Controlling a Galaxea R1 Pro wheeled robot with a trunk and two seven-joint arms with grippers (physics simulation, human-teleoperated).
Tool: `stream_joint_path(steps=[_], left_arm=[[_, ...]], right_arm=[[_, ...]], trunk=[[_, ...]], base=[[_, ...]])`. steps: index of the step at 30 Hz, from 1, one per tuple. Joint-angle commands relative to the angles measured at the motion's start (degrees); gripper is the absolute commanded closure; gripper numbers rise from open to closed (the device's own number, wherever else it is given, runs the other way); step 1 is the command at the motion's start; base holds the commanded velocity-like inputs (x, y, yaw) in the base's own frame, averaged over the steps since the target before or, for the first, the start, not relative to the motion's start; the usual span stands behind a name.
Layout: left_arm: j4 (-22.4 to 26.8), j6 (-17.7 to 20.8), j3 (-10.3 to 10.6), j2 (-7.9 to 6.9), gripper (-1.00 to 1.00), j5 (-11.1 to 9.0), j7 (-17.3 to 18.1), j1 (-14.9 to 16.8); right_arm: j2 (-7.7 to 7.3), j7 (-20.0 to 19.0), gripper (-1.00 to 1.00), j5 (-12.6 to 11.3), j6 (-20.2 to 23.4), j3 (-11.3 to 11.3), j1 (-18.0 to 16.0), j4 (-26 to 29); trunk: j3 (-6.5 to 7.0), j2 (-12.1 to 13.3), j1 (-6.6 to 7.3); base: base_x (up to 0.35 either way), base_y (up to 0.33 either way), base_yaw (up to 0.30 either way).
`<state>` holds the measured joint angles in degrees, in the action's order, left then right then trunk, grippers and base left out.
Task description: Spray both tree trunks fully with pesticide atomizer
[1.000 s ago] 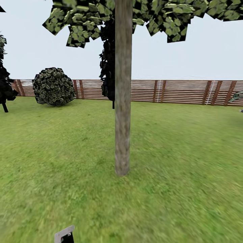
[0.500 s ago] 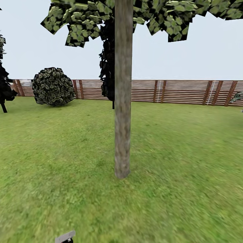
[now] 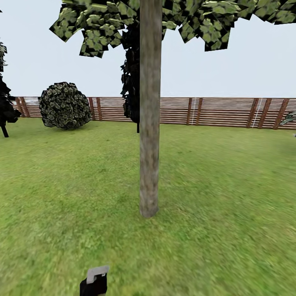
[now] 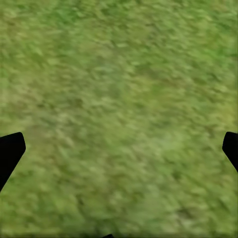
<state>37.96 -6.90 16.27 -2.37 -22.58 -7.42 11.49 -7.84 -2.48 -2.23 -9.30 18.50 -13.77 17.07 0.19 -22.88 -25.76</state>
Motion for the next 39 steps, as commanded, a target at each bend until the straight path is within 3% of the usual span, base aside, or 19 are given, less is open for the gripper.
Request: stream_joint_path(steps=[1,8,15,16,18,19,20,21,23,24,28,33,37,39], left_arm=[[2.3,1.2,0.8,-0.06,1.00,-0.5,-1.2,0.0],[15.2,8.3,1.2,-0.71,1.00,-0.5,-6.5,-1.2],[20.5,11.4,1.3,-1.07,1.00,0.0,-7.5,-3.3],[21.1,11.9,1.3,-1.08,1.00,0.6,-7.5,-3.3],[23.2,13.8,1.5,-1.08,1.00,4.0,-7.1,-3.4],[24.1,14.5,2.3,-0.99,1.00,7.4,-6.5,-3.5],[24.1,14.5,2.3,-0.99,1.00,7.4,-6.5,-3.5],[24.5,15.0,3.7,-0.87,1.00,10.7,-5.2,-3.5],[24.7,15.2,5.2,-0.89,1.00,13.2,-2.7,-3.5],[24.9,15.2,6.2,-0.90,1.00,14.7,0.4,-3.6],[25.1,13.8,7.2,-0.83,1.00,16.8,7.1,-3.6],[24.4,9.9,7.4,-0.86,1.00,17.3,12.5,-3.6],[21.8,4.1,7.1,-0.96,1.00,16.7,21.3,-3.6],[19.4,2.0,6.5,-0.99,1.00,15.2,25.9,-3.6]], right_arm=[[0.01,-0.3,-1.00,-0.3,-0.2,0.2,0.0,-0.1],[0.01,-0.3,-1.00,-0.2,-0.2,0.2,0.0,0.0],[0.01,-0.3,-1.00,-0.2,-0.2,0.2,0.0,-0.1],[0.00,-0.3,-1.00,-0.2,-0.2,0.2,0.0,-0.1],[-0.04,-0.3,-1.00,-0.2,-0.2,0.2,0.0,-0.1],[-0.03,-0.3,-1.00,-0.2,-0.2,0.2,0.0,0.0],[-0.03,-0.3,-1.00,-0.2,-0.2,0.2,0.0,0.0],[-0.02,-0.3,-1.00,-0.2,-0.2,0.2,0.0,0.0],[0.00,-0.3,-1.00,-0.2,-0.2,0.2,0.0,0.0],[0.00,-0.3,-1.00,-0.3,-0.2,0.2,0.0,0.0],[0.01,-0.3,-1.00,-0.2,-0.2,0.2,0.0,0.0],[0.01,-0.3,-1.00,-0.2,-0.2,0.2,0.0,0.0],[0.01,-0.3,-1.00,-0.2,-0.2,0.2,0.0,-0.1],[0.01,-0.3,-1.00,-0.2,-0.2,0.2,0.0,-0.1]], trunk=[[-0.02,0.0,-0.02],[-0.02,0.0,-0.02],[-0.02,0.0,-0.02],[-0.02,0.0,-0.02],[-0.02,0.0,-0.02],[-0.02,0.0,-0.02],[-0.02,0.0,-0.02],[-0.02,0.0,-0.02],[-0.02,0.0,-0.02],[-0.02,0.0,-0.02],[-0.02,0.0,-0.02],[-0.02,0.0,-0.02],[-0.02,0.0,-0.02],[-0.02,0.0,-0.02]], base=[[0.000,0.000,0.000],[0.000,0.000,0.000],[0.000,0.000,0.000],[0.000,0.000,0.000],[0.000,0.000,0.000],[0.000,0.000,0.000],[0.000,0.000,0.000],[0.000,0.000,0.000],[0.000,0.000,0.000],[0.000,0.000,0.000],[0.000,0.000,0.000],[0.000,0.000,0.000],[0.000,0.000,0.000],[0.000,0.000,0.000]])
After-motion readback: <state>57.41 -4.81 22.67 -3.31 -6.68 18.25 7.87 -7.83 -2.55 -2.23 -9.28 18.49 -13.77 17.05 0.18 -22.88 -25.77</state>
